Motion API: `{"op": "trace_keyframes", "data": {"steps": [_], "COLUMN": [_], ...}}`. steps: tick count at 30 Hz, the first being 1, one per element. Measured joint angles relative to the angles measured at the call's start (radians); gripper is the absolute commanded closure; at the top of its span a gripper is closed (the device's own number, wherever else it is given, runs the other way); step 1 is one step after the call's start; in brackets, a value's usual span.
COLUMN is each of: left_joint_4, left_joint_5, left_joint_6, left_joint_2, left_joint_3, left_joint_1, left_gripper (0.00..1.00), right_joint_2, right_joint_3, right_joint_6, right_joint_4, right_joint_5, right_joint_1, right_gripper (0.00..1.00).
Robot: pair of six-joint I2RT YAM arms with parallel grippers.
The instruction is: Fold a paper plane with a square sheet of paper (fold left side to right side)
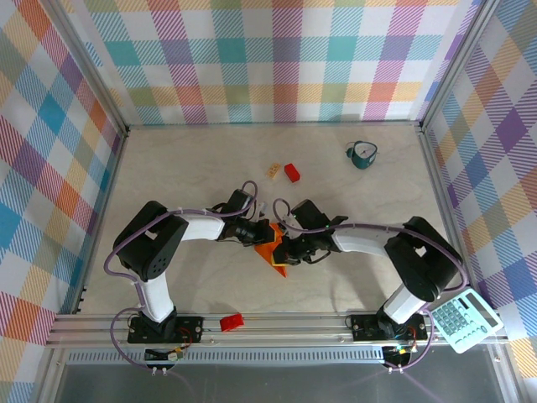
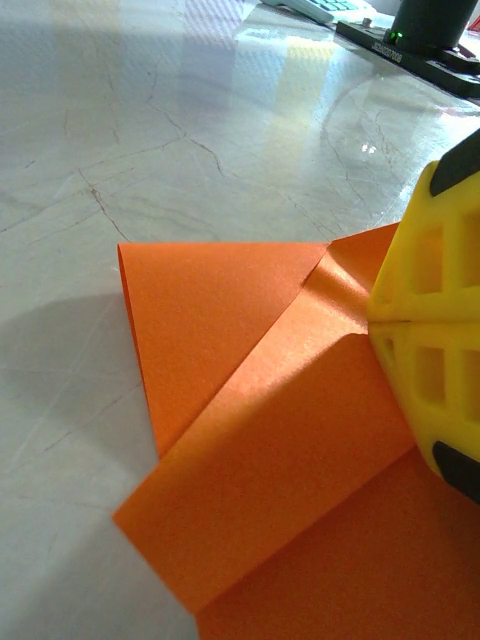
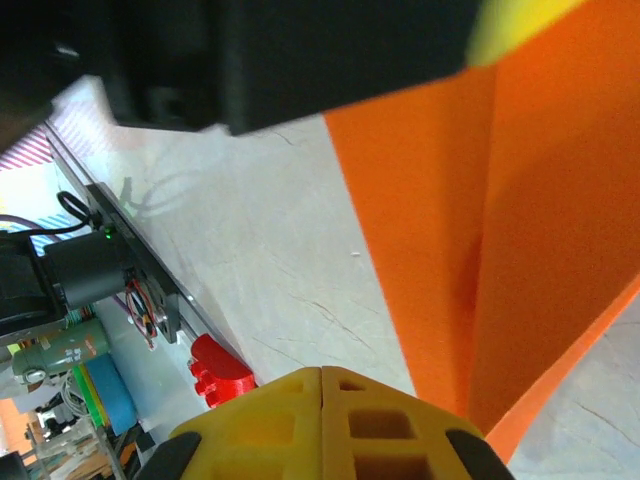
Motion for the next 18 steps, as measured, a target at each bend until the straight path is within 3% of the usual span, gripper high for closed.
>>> {"op": "trace_keyframes", "data": {"steps": [18], "left_joint_4": [0.000], "left_joint_5": [0.000], "left_joint_6": [0.000], "left_joint_2": [0.000], "left_joint_3": [0.000], "left_joint_1": [0.000], "left_gripper": [1.00], "right_joint_2": [0.034], "right_joint_3": [-0.055], "right_joint_6": [0.018], "right_joint_4": [0.024], "right_joint_5": [0.016], "right_joint_1": [0.005], "right_gripper": [0.96]}}
